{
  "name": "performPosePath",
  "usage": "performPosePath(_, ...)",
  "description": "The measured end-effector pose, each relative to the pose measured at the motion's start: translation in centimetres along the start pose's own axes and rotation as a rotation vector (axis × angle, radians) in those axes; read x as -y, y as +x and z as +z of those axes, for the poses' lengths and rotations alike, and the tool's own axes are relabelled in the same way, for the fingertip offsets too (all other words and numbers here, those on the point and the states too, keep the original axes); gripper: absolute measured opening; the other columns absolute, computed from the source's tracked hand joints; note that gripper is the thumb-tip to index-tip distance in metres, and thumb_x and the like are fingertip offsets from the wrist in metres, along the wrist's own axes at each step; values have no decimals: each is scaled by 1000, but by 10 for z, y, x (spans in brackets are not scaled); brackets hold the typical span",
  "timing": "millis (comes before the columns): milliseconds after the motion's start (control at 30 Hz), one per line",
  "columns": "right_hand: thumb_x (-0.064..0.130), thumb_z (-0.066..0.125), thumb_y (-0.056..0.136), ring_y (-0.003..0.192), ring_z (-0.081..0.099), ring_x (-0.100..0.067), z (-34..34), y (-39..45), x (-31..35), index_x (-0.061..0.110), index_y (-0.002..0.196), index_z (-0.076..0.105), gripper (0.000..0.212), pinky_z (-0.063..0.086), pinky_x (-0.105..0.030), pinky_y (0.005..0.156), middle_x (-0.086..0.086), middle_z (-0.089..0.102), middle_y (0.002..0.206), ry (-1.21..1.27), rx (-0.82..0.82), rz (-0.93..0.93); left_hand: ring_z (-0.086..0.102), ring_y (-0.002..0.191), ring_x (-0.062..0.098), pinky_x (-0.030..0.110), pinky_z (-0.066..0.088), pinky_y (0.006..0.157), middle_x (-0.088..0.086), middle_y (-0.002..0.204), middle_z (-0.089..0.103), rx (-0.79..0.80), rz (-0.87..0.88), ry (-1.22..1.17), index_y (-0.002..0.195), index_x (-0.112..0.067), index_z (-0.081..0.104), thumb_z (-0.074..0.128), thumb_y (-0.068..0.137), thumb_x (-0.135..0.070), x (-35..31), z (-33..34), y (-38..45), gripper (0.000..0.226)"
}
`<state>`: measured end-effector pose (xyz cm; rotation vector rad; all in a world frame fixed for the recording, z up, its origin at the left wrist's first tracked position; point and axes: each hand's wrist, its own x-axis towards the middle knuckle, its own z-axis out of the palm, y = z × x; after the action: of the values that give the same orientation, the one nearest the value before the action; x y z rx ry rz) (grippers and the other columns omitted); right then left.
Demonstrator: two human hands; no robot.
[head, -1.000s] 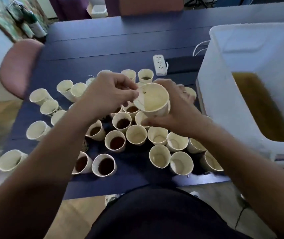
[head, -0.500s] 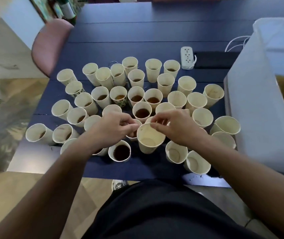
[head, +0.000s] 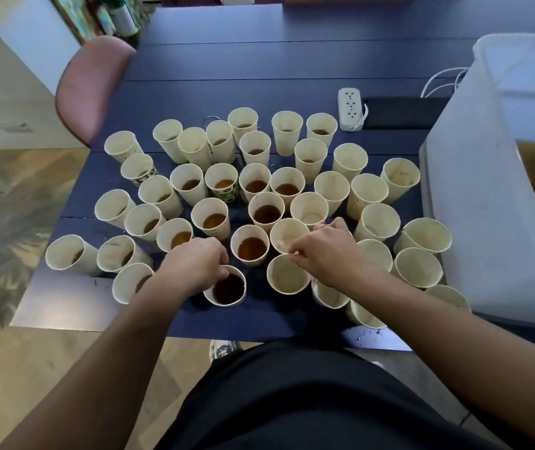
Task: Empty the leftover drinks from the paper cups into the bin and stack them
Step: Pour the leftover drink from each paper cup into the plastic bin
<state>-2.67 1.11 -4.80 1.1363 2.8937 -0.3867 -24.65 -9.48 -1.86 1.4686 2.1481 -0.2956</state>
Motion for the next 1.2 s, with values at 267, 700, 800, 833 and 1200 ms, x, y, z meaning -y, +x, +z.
performPosePath(267, 59, 45, 97, 103, 63, -18, 2, -6, -4, 34, 115, 67, 37, 33, -38, 91, 7, 74, 98, 47, -87, 15, 65, 84, 15, 35, 57, 69, -7, 90, 70, -48, -8, 22, 88, -32, 73, 68, 91, -30, -3, -1, 3, 6)
performPosePath(700, 45, 51, 92, 81, 67, -18, -9, -11, -4, 31, 101, 73, 28, 45, -39, 83, 10, 73, 80, 267, -121, -31, 65, 71, 12, 36, 60, 64, -6, 71, 68, -16, 10, -29, 73, -25, 75, 78, 78, -33, -20, -29, -14, 10)
performPosePath(800, 37, 51, 88, 76, 65, -17, -8, -12, -1, 31, 102, 73, 27, 52, -42, 77, 11, 70, 76, 328, -144, -57, 63, 71, 12, 32, 55, 59, -6, 70, 67, -13, 19, -57, 69, -27, 72, 76, 77, -32, -25, -47, -24, 10)
performPosePath(833, 30, 52, 86, 76, 65, -17, -8, -13, 0, 30, 104, 73, 28, 52, -42, 76, 11, 69, 77, 346, -159, -70, 64, 73, 13, 34, 58, 64, -7, 71, 68, -16, 20, -78, 68, -28, 72, 76, 76, -32, -27, -54, -27, 10)
performPosePath(1200, 29, 83, 74, 121, 53, -8, -30, -24, 10, 32, 138, 45, 75, 44, -29, 99, 17, 56, 127, 927, 126, -106, 59, 59, 8, 28, 50, 58, -8, 59, 67, -171, 175, -305, 66, -27, 75, 76, 73, -26, -66, -113, -47, 8)
